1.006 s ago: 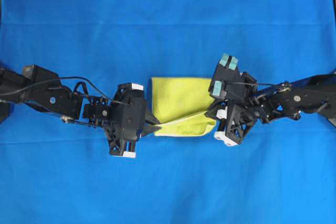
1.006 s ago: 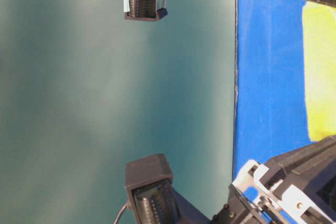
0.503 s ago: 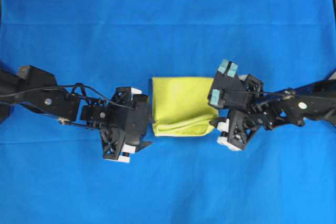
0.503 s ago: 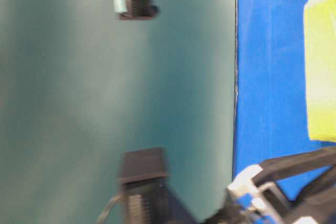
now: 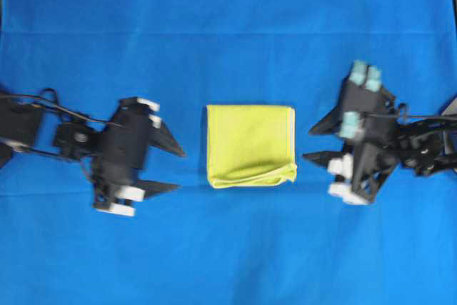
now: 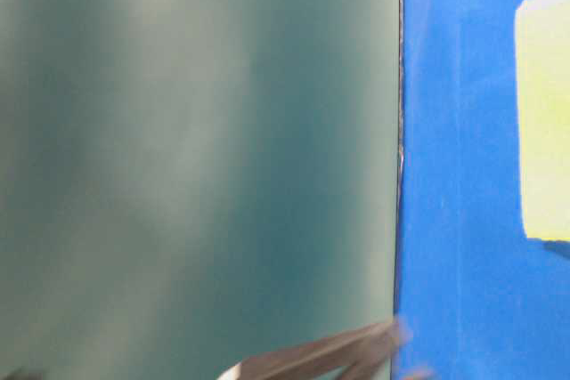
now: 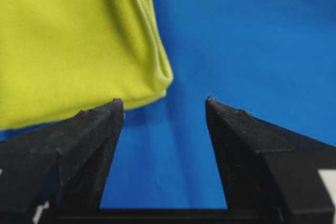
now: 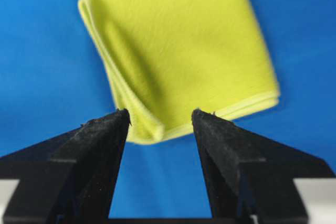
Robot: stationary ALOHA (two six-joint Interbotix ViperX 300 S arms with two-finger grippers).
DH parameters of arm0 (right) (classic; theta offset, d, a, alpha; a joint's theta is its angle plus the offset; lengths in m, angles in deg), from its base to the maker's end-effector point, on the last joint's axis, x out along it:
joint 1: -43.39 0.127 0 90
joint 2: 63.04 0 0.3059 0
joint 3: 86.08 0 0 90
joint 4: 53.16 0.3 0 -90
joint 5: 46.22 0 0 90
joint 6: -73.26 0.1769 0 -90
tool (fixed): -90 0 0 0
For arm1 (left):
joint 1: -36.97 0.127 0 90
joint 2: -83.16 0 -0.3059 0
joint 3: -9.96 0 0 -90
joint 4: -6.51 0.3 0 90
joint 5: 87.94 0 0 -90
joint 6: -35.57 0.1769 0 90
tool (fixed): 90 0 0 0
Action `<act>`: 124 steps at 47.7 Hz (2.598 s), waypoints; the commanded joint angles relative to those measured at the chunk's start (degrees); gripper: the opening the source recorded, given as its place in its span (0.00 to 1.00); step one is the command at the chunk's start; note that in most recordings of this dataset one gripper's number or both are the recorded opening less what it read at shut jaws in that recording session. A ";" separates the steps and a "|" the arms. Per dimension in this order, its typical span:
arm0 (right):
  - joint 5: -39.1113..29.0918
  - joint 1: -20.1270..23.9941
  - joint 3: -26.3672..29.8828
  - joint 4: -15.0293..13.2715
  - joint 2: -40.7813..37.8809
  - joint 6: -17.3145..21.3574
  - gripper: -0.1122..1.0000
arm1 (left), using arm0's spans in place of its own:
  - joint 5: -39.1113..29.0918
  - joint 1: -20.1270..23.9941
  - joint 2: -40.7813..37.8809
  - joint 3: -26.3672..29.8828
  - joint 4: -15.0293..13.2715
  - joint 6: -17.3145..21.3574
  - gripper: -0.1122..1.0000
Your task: Fold the yellow towel.
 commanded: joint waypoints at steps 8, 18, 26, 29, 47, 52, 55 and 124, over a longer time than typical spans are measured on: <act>-1.76 0.18 -3.25 -6.06 12.48 -0.09 0.61 | 0.44 -0.09 16.08 -5.45 0.09 0.09 0.65; -2.02 0.18 -7.73 -10.46 23.55 -0.09 0.61 | -0.26 0.97 28.65 -11.25 0.00 0.26 0.65; -2.46 0.18 -13.62 -12.66 32.43 0.44 0.61 | -0.70 2.02 36.91 -16.17 0.00 0.26 0.65; -2.55 0.09 -15.91 -12.92 35.33 0.53 0.61 | -0.70 2.72 40.08 -18.63 0.00 0.18 0.65; -1.58 -0.44 -27.16 -15.73 46.41 4.57 0.61 | -0.70 8.26 54.23 -30.15 0.09 -0.79 0.65; -1.32 -0.53 -29.09 -17.05 47.02 6.94 0.61 | -0.62 8.70 55.37 -31.20 0.00 -0.88 0.65; -1.32 -0.53 -29.79 -17.93 47.02 8.26 0.61 | -0.62 8.70 55.46 -31.20 0.09 -0.88 0.65; -1.32 -0.53 -30.23 -19.34 46.76 10.02 0.61 | -0.35 8.70 55.28 -31.29 0.00 -0.88 0.64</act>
